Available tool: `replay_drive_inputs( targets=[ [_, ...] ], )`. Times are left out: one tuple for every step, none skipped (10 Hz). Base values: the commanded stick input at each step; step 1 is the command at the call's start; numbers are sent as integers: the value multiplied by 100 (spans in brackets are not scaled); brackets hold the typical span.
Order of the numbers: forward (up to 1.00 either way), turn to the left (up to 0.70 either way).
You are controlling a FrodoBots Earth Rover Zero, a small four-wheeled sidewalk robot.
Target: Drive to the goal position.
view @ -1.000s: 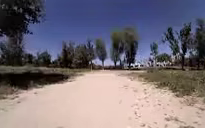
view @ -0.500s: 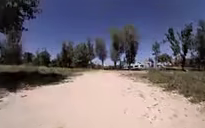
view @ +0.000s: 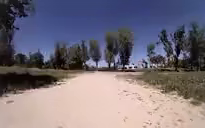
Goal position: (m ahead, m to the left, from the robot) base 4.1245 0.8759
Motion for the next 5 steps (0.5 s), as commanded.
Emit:
replay_drive_inputs(
  targets=[
    [85, 0],
    [85, 0],
    [85, 0],
    [85, 0],
    [85, 0]
  ],
)
